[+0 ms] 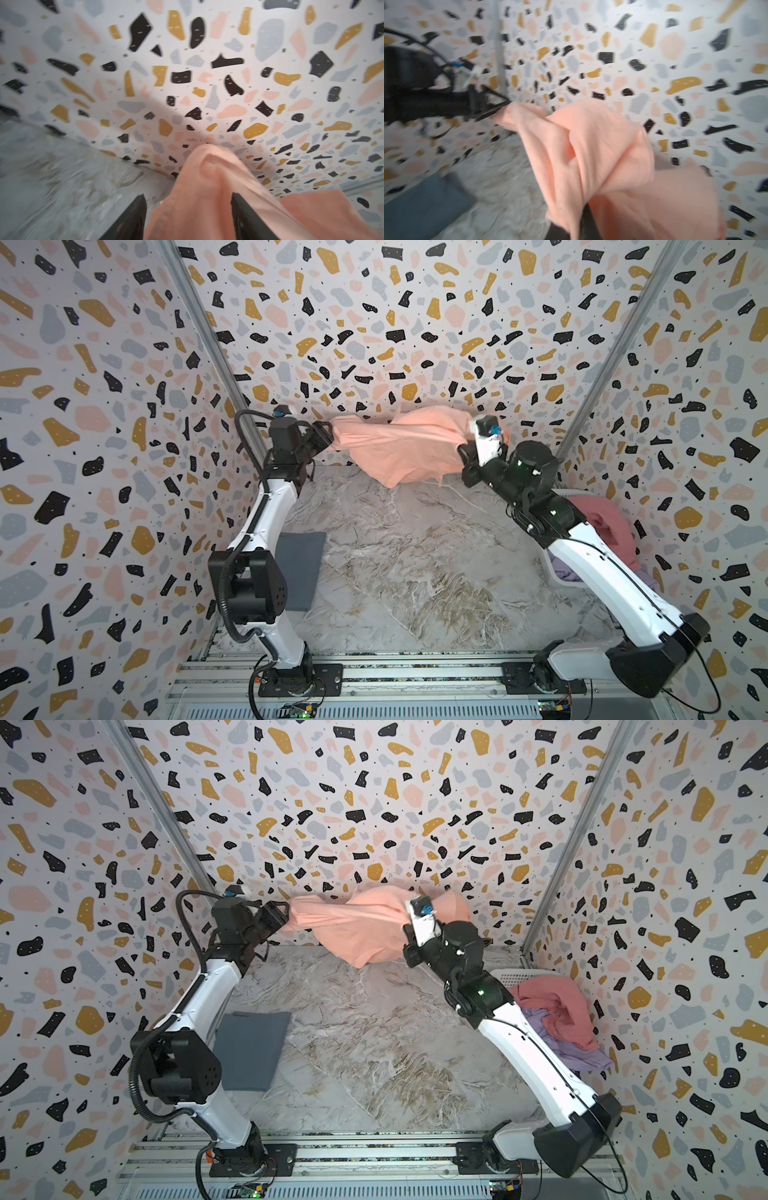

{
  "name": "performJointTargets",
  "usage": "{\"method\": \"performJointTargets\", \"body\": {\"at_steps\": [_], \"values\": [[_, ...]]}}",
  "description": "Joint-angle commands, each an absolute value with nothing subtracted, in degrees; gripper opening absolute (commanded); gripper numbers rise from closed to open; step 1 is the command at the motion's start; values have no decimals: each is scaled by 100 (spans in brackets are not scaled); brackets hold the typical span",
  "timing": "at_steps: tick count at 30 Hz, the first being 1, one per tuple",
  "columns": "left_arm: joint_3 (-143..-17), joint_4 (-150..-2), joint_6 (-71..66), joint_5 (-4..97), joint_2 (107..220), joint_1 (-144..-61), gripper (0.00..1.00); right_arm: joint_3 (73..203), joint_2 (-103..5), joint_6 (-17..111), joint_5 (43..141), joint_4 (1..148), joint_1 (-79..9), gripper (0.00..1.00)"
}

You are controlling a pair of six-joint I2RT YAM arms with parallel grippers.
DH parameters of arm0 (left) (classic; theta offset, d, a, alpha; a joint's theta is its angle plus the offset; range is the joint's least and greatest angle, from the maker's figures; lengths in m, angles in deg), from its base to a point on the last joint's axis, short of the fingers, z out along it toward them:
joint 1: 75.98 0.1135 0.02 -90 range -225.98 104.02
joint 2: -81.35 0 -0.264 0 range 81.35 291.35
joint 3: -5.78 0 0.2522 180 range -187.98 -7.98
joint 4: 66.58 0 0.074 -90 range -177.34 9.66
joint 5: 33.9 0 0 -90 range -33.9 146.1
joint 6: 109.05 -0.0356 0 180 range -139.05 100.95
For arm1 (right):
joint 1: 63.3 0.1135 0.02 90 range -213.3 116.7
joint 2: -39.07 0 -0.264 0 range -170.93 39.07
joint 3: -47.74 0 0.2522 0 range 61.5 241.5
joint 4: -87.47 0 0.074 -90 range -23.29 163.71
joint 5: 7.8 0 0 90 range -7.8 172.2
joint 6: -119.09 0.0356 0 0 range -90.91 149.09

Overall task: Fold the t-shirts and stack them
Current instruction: 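Grasp the shirt edges with both grippers and lift to spread it flat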

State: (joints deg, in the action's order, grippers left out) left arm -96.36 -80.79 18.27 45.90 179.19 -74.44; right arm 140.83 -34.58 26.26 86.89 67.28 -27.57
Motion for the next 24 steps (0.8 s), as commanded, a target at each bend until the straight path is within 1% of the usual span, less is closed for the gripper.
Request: {"method": "performJointTargets", "body": {"at_steps": [1,4,7,10,15,17,19,20,24], "values": [[-8782,-8842,1493,5286,17900,-7413,77,12595,-3422,3215,8958,4820,-2827,55],[-8640,-9276,1220,5287,17828,-7422,78,11777,-2788,3526,8460,4968,-3008,66],[-8630,-9562,1066,5161,17914,-7503,78,11573,-2444,3766,8734,5255,-3600,69],[-8628,-9696,915,5264,18015,-7714,79,11460,-2394,4030,8809,5712,-3988,71],[-9008,-10184,397,5693,18487,-8229,79,11603,-3046,4465,9085,6292,-4229,71],[-9107,-10319,290,5973,18694,-8334,78,11741,-3402,4547,9395,6426,-4227,71],[-9134,-10324,258,6033,18890,-8337,77,11815,-3707,4557,9869,6668,-4167,75],[-9160,-10327,248,6022,18995,-8345,77,11848,-3845,4567,9945,6748,-4101,75],[-9546,-10430,264,5743,19491,-8463,74,12007,-4417,4523,9882,6889,-3799,76]]}}
